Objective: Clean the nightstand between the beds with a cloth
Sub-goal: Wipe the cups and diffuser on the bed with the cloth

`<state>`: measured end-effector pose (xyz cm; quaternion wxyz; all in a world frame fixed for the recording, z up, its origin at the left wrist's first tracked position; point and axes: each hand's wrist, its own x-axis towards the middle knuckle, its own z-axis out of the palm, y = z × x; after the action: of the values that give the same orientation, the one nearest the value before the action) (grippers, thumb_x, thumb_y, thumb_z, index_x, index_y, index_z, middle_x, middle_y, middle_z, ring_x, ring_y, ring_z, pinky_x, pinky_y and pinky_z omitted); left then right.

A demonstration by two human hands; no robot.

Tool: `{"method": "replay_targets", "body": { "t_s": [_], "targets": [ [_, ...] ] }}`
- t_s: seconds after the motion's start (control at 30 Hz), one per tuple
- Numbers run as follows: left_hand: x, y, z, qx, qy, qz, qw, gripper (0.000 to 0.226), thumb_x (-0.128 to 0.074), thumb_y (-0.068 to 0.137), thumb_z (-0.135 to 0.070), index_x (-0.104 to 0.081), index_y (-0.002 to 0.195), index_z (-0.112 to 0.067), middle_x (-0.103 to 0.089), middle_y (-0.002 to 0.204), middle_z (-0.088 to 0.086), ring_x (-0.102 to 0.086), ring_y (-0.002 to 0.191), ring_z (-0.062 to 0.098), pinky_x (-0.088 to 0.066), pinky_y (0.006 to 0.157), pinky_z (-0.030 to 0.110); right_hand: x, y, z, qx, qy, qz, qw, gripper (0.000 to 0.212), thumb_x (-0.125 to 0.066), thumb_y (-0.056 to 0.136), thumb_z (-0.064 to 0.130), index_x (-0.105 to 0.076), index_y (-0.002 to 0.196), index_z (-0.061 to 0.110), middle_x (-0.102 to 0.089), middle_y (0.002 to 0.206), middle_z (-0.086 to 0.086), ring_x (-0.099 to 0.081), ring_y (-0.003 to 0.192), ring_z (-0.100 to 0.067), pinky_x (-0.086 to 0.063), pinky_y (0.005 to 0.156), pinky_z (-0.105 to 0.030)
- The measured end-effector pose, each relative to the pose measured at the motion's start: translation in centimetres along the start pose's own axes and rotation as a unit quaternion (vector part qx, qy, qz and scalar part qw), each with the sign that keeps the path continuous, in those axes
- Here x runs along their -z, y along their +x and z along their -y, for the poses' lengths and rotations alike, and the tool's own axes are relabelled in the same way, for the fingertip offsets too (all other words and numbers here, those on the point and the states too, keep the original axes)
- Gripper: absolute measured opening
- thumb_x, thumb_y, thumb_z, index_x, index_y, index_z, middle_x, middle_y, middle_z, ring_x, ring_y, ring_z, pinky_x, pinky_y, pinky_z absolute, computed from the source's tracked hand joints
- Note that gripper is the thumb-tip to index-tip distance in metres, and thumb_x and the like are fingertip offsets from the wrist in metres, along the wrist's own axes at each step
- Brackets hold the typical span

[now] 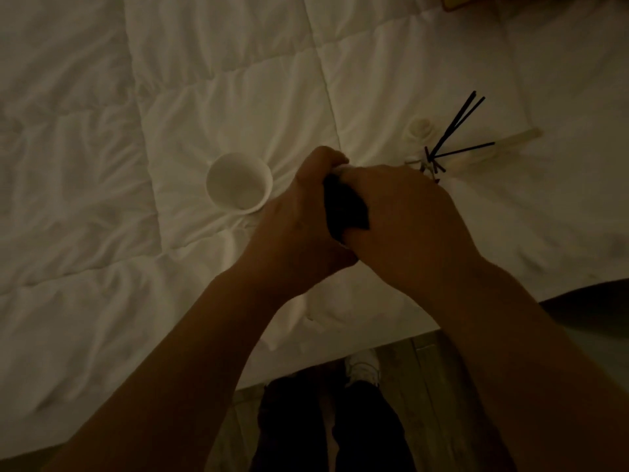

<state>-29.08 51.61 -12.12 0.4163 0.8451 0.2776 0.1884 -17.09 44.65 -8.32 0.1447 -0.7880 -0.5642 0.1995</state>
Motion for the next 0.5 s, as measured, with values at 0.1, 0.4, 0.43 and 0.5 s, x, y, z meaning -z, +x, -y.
{"method": "replay_targets", "body": {
  "t_s": [0.1, 0.4, 0.43, 0.5],
  "targets": [
    [0.8, -0.2, -0.4, -0.035, 0.039, 0.065, 0.997, 0.095, -0.089, 0.062, -0.024, -0.031, 0.137, -0.017, -0.059, 0.121, 0.004, -0.062, 0.095, 0.009, -0.053, 0.075, 0.02, 0.2, -0.1, 0.8, 0.019, -0.032, 0.033, 0.999, 0.013, -0.058, 0.083, 0.024, -0.047, 0.08, 0.029, -0.04, 0.062, 0.015, -0.039, 0.053, -0.004, -0.026, 0.049, -0.019],
    [2.0, -2.5, -0.9, 0.024, -0.08, 0.06, 0.995, 0.103, -0.085, 0.062, -0.033, -0.012, 0.134, -0.039, -0.052, 0.126, -0.007, -0.06, 0.108, 0.005, -0.05, 0.091, 0.021, 0.8, -1.3, -1.3, -0.036, 0.447, 0.117, 0.886, 0.03, -0.07, 0.07, 0.007, -0.07, 0.092, 0.027, -0.07, 0.078, 0.003, -0.07, 0.075, -0.012, -0.056, 0.063, -0.023],
    [2.0, -2.7, -0.5, 0.036, -0.101, 0.049, 0.993, 0.107, -0.086, 0.062, -0.031, -0.009, 0.137, -0.032, -0.05, 0.128, -0.004, -0.058, 0.111, 0.006, -0.048, 0.094, 0.021, 0.6, -1.7, -1.5, -0.058, 0.512, 0.1, 0.851, 0.029, -0.068, 0.069, 0.007, -0.07, 0.092, 0.025, -0.072, 0.082, 0.001, -0.071, 0.08, -0.017, -0.059, 0.067, -0.028],
    [2.1, -3.2, 0.2, 0.054, -0.143, 0.019, 0.988, 0.112, -0.088, 0.063, -0.024, -0.006, 0.139, -0.023, -0.048, 0.131, 0.002, -0.056, 0.116, 0.009, -0.045, 0.096, 0.02, -0.3, -2.4, -1.7, -0.1, 0.619, 0.021, 0.779, 0.03, -0.064, 0.071, 0.008, -0.07, 0.098, 0.019, -0.073, 0.093, -0.002, -0.07, 0.092, -0.024, -0.059, 0.075, -0.037]
  ]
}}
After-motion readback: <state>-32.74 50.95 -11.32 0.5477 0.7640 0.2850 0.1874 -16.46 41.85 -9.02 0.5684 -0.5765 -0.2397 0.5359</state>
